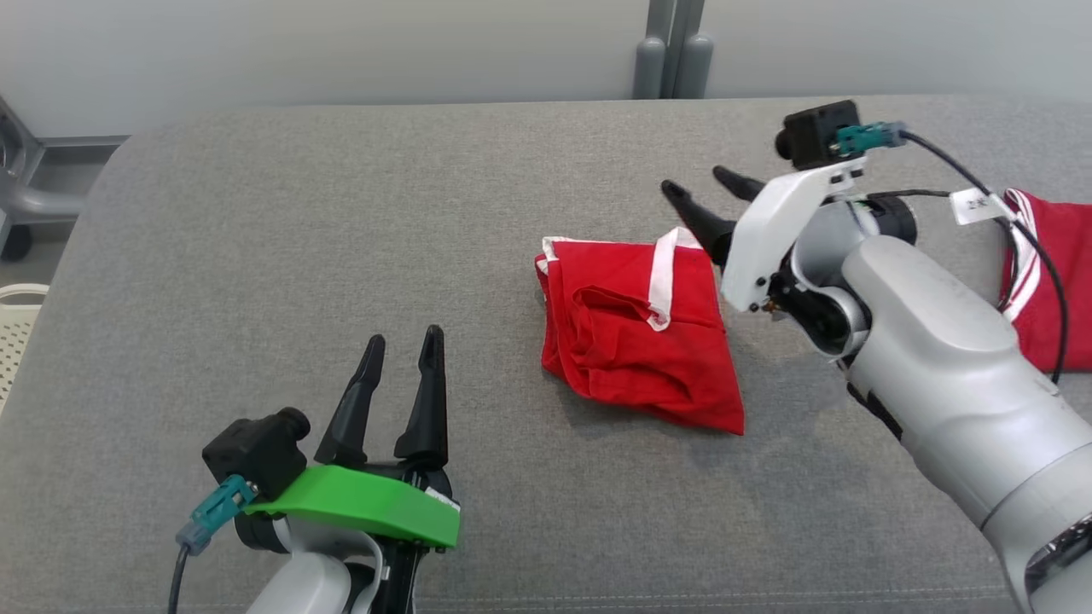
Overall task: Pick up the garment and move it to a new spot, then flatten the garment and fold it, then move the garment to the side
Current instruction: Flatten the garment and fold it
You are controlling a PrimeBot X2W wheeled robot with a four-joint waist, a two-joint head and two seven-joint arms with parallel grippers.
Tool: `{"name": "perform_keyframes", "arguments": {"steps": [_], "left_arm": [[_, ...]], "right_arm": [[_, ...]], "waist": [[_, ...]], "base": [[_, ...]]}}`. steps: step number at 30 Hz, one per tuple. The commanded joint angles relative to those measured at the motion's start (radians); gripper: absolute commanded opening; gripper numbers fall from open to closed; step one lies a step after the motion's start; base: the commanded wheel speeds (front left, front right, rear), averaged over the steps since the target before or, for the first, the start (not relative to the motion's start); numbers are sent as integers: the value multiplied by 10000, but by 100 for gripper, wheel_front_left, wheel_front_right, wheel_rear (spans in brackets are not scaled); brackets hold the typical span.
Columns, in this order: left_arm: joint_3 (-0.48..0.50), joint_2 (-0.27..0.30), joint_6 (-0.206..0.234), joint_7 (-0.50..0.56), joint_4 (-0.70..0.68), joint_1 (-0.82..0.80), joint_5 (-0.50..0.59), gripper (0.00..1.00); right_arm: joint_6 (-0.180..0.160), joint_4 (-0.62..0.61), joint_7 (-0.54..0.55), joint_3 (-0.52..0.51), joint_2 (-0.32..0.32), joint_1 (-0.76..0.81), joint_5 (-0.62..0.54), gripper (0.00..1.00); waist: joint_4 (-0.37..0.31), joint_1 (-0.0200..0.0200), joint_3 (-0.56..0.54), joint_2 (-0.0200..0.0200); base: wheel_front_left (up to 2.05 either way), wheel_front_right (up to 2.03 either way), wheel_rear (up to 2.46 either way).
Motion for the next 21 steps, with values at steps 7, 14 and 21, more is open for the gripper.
{"name": "perform_keyframes", "arguments": {"steps": [7, 14, 21], "left_arm": [[-30, 327, 267, 124, -275, 245, 240, 100], [52, 493, 446, 160, -485, 327, 318, 100], [8, 514, 484, 225, -620, 166, 332, 100]], "right_arm": [[3, -599, -1519, -1642, -691, 995, -292, 30], [3, -1143, -2070, -2946, -652, 2563, -863, 0], [3, -993, -2020, -3711, -192, 3325, -1492, 0]], "waist": [[-543, 0, -24, 0], [-638, 0, 43, 0], [-234, 0, 326, 0]], "base": [[0, 0, 0], [0, 0, 0], [0, 0, 0]]}}
